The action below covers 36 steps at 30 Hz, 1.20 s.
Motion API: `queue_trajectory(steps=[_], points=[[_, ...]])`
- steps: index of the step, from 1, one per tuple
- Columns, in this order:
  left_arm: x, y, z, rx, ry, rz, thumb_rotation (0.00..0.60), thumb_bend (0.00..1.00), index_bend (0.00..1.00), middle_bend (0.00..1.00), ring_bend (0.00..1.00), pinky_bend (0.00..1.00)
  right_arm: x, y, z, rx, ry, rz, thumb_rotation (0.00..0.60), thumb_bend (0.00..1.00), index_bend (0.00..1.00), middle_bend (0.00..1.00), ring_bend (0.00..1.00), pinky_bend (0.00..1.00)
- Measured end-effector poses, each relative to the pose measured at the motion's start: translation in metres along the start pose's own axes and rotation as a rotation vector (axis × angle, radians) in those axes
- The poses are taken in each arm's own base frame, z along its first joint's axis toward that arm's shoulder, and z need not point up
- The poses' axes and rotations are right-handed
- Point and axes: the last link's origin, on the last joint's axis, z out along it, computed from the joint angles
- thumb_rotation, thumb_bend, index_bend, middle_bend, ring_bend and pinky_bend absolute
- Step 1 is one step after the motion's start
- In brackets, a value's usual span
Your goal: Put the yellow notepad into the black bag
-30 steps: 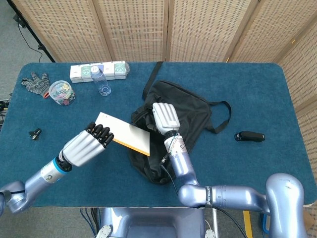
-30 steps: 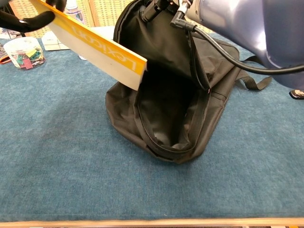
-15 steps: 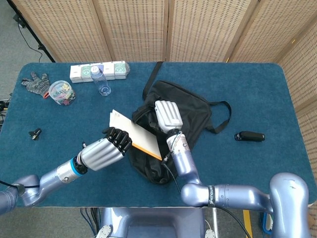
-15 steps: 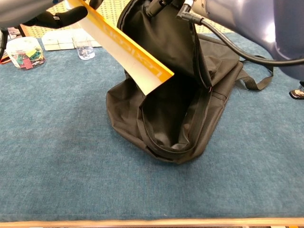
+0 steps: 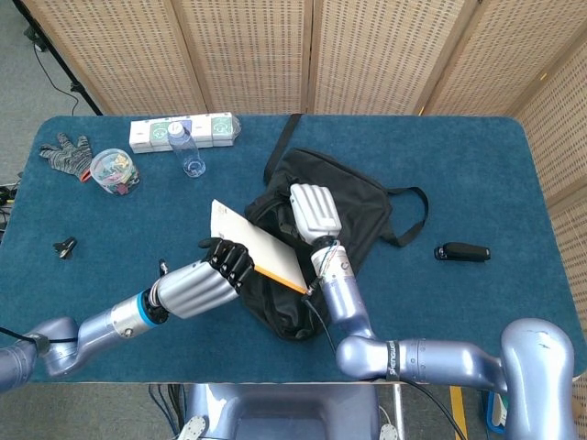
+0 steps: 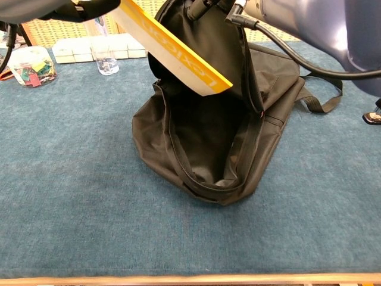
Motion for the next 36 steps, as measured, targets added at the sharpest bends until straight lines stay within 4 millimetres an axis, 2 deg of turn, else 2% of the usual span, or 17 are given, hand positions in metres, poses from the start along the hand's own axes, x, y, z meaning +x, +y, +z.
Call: queue_trajectory(steps=[14, 21, 25, 29, 36], points=[[-0.022, 0.036, 0.003, -0.079, -0.108, 0.142, 0.600, 0.53, 0.91, 0.75, 0.62, 0.71, 0.006, 0.006, -0.001, -0.005, 0.010, -0.007, 0.600, 0.65, 0.57, 0.55, 0.57, 0.88], [-0.025, 0.049, 0.004, -0.076, -0.153, 0.230, 0.600, 0.53, 0.92, 0.77, 0.63, 0.72, 0.012, 0.007, -0.002, -0.006, 0.018, -0.008, 0.600, 0.65, 0.57, 0.55, 0.57, 0.88], [-0.026, 0.064, 0.005, -0.094, -0.190, 0.292, 0.600, 0.52, 0.92, 0.77, 0.63, 0.72, 0.013, 0.008, -0.004, -0.004, 0.015, -0.007, 0.600, 0.65, 0.57, 0.55, 0.57, 0.88], [-0.029, 0.084, 0.013, -0.121, -0.246, 0.282, 0.600, 0.53, 0.92, 0.77, 0.62, 0.72, 0.013, 0.008, -0.006, -0.003, 0.008, -0.009, 0.600, 0.65, 0.57, 0.55, 0.57, 0.88], [-0.039, 0.102, 0.035, -0.155, -0.298, 0.215, 0.600, 0.52, 0.92, 0.77, 0.62, 0.72, 0.016, 0.008, -0.011, 0.008, 0.009, -0.016, 0.600, 0.65, 0.57, 0.55, 0.57, 0.88]])
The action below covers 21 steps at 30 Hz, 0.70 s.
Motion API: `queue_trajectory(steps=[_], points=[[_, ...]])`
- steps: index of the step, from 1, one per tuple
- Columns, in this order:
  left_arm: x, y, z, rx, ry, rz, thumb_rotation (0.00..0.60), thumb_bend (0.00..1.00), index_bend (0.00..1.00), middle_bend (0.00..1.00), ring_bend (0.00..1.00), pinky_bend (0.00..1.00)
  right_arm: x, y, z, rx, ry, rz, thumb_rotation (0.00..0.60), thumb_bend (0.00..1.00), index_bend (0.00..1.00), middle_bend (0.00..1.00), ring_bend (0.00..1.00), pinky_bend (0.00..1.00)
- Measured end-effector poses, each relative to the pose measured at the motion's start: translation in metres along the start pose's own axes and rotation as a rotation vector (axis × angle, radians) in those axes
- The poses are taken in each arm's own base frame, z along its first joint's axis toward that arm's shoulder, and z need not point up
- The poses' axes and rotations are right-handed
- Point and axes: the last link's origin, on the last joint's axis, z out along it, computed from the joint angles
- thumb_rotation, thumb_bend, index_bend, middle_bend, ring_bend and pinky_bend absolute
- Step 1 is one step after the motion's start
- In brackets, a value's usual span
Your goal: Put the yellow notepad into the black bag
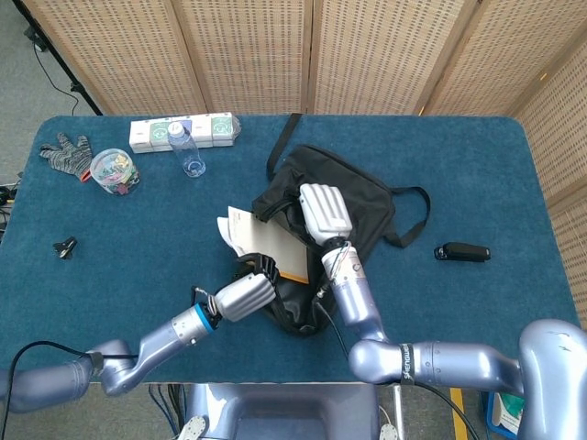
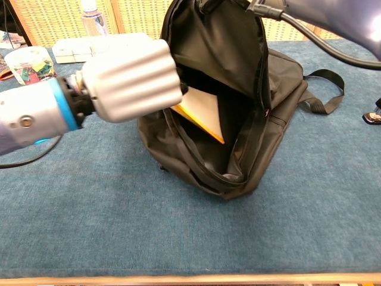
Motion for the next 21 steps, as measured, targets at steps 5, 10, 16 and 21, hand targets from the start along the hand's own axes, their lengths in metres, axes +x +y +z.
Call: queue_trajectory(steps=[5, 10, 16, 21], points=[[-0.005, 0.001, 0.020, 0.024, -0.012, -0.032, 0.600, 0.53, 0.92, 0.77, 0.62, 0.72, 0.002, 0.000, -0.004, 0.012, -0.001, -0.011, 0.600, 0.65, 0.57, 0.55, 0.57, 0.88], [-0.011, -0.001, 0.033, 0.048, -0.017, -0.089, 0.600, 0.53, 0.92, 0.77, 0.62, 0.72, 0.004, -0.003, -0.007, 0.028, -0.003, -0.017, 0.600, 0.65, 0.57, 0.55, 0.57, 0.88], [-0.006, 0.002, 0.050, 0.079, -0.006, -0.160, 0.600, 0.53, 0.92, 0.77, 0.62, 0.72, 0.007, -0.011, -0.008, 0.046, 0.003, -0.005, 0.600, 0.65, 0.57, 0.55, 0.57, 0.88], [0.006, 0.005, 0.060, 0.083, 0.031, -0.155, 0.600, 0.52, 0.92, 0.77, 0.62, 0.72, 0.008, -0.015, -0.008, 0.041, 0.007, -0.009, 0.600, 0.65, 0.57, 0.55, 0.57, 0.88]])
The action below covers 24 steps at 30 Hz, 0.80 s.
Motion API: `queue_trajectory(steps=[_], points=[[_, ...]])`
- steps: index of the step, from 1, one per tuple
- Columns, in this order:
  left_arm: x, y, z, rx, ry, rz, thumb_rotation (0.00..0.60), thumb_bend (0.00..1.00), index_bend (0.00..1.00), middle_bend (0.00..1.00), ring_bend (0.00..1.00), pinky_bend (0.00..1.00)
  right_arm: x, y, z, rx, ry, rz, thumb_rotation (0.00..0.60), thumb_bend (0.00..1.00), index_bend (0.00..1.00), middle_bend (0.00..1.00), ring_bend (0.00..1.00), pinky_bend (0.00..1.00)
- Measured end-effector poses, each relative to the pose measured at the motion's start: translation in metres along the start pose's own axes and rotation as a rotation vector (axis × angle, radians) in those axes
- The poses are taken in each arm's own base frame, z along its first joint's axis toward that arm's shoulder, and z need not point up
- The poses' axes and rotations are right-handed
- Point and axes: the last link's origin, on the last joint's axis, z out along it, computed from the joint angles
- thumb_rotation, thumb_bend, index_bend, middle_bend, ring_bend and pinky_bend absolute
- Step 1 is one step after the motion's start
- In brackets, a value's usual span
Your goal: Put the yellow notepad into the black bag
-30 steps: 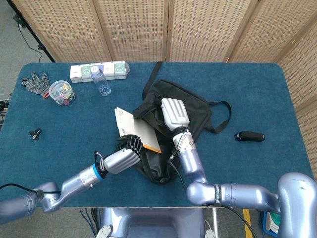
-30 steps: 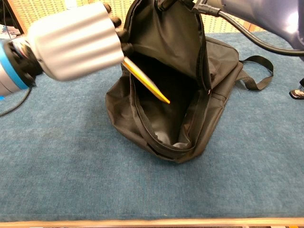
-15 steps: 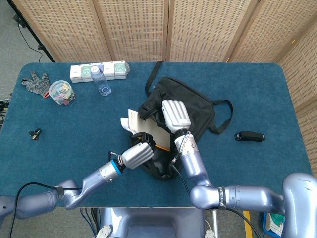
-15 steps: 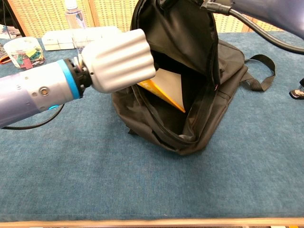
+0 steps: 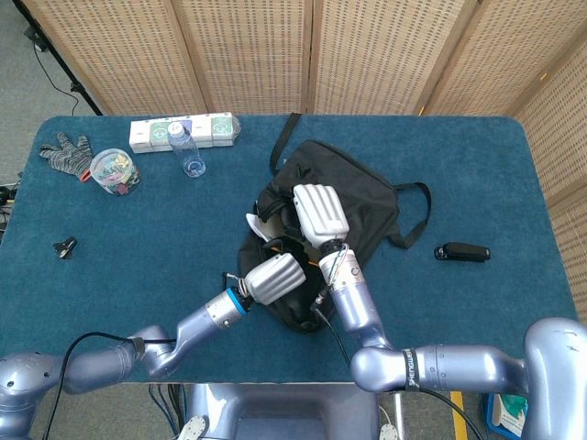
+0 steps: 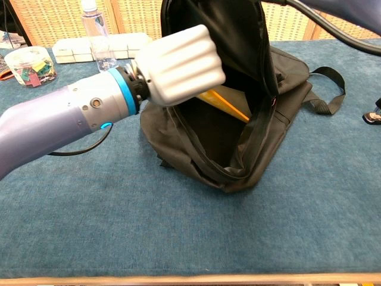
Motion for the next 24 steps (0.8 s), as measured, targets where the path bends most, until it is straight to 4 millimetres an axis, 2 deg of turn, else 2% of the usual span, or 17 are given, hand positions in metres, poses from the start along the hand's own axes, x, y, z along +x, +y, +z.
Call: queue_trajectory(steps=[7, 15, 24], points=[[0.007, 0.002, 0.011, 0.010, -0.004, 0.052, 0.600, 0.52, 0.92, 0.77, 0.62, 0.72, 0.001, -0.001, -0.001, -0.001, -0.005, -0.002, 0.600, 0.65, 0.57, 0.55, 0.57, 0.88], [0.007, 0.007, 0.035, 0.027, -0.084, 0.077, 0.600, 0.52, 0.92, 0.77, 0.62, 0.72, 0.013, -0.002, -0.004, 0.016, -0.006, 0.020, 0.600, 0.67, 0.57, 0.55, 0.57, 0.88], [0.003, 0.011, 0.041, 0.000, -0.075, 0.031, 0.600, 0.52, 0.92, 0.77, 0.60, 0.72, 0.016, -0.002, -0.007, 0.048, -0.056, 0.014, 0.600, 0.67, 0.57, 0.56, 0.56, 0.88]])
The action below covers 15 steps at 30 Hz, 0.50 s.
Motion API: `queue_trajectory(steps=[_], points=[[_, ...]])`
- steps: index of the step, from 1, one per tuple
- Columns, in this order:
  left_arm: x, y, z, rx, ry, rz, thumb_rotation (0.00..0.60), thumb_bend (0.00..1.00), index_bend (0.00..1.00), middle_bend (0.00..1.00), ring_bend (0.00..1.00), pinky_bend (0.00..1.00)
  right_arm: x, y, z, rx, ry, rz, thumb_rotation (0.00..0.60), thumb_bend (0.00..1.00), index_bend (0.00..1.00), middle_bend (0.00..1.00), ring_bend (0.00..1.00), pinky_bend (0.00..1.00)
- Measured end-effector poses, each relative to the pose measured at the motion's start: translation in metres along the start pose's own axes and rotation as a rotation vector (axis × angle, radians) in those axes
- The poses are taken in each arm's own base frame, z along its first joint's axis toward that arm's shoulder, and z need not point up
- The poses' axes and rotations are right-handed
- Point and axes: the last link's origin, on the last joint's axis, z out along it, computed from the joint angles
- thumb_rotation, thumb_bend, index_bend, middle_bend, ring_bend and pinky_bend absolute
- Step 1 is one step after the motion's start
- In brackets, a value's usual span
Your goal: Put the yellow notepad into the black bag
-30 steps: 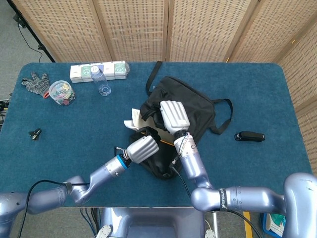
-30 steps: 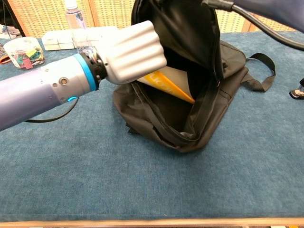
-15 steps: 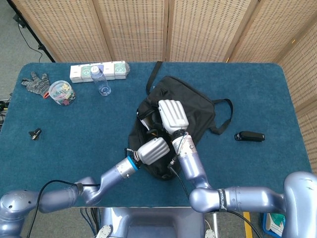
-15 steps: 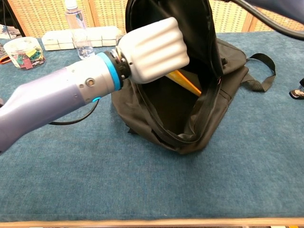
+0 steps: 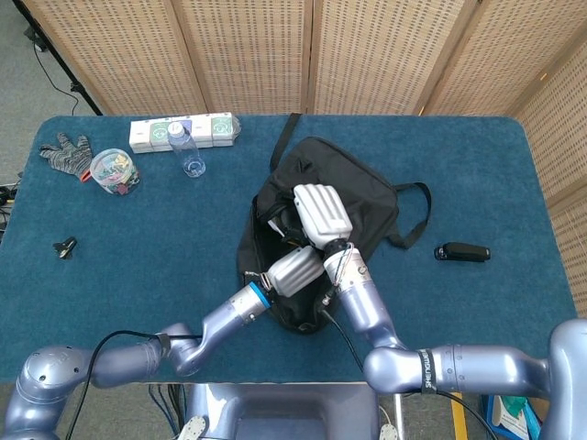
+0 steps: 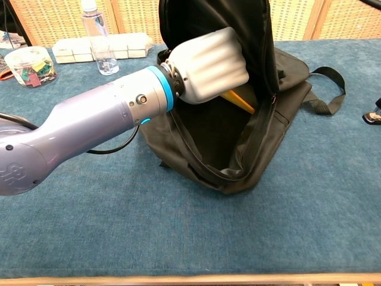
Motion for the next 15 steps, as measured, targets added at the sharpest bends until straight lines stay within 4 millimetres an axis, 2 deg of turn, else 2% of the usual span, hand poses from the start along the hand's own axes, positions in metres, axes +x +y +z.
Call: queue_trajectory(steps=[4, 7, 9, 10, 13, 14, 15], points=[[-0.005, 0.000, 0.004, -0.006, -0.004, -0.004, 0.600, 0.51, 0.91, 0.75, 0.59, 0.72, 0.002, 0.000, -0.002, 0.018, -0.020, -0.016, 0.600, 0.67, 0.58, 0.56, 0.56, 0.88], [-0.006, 0.001, 0.005, -0.010, -0.001, -0.022, 0.600, 0.51, 0.87, 0.70, 0.56, 0.72, 0.004, 0.000, -0.003, 0.024, -0.024, -0.027, 0.600, 0.67, 0.58, 0.56, 0.56, 0.87], [-0.007, 0.001, 0.006, -0.012, 0.004, -0.032, 0.600, 0.48, 0.72, 0.56, 0.48, 0.71, 0.005, 0.001, -0.003, 0.027, -0.021, -0.031, 0.600, 0.67, 0.58, 0.56, 0.56, 0.87], [-0.008, 0.001, 0.007, -0.012, 0.006, -0.036, 0.600, 0.44, 0.56, 0.42, 0.39, 0.69, 0.006, 0.001, -0.003, 0.028, -0.018, -0.033, 0.600, 0.67, 0.58, 0.56, 0.56, 0.86], [-0.011, 0.003, 0.006, -0.017, 0.012, -0.046, 0.600, 0.36, 0.25, 0.13, 0.20, 0.63, 0.007, 0.003, -0.002, 0.021, -0.010, -0.038, 0.600, 0.67, 0.58, 0.56, 0.56, 0.86], [-0.011, 0.003, 0.005, -0.018, 0.018, -0.048, 0.600, 0.33, 0.16, 0.06, 0.14, 0.62, 0.008, 0.004, -0.001, 0.018, -0.007, -0.038, 0.600, 0.67, 0.58, 0.56, 0.56, 0.86], [-0.011, 0.003, 0.004, -0.018, 0.023, -0.044, 0.600, 0.30, 0.11, 0.03, 0.11, 0.61, 0.008, 0.005, 0.000, 0.013, -0.004, -0.037, 0.600, 0.67, 0.58, 0.56, 0.56, 0.86]])
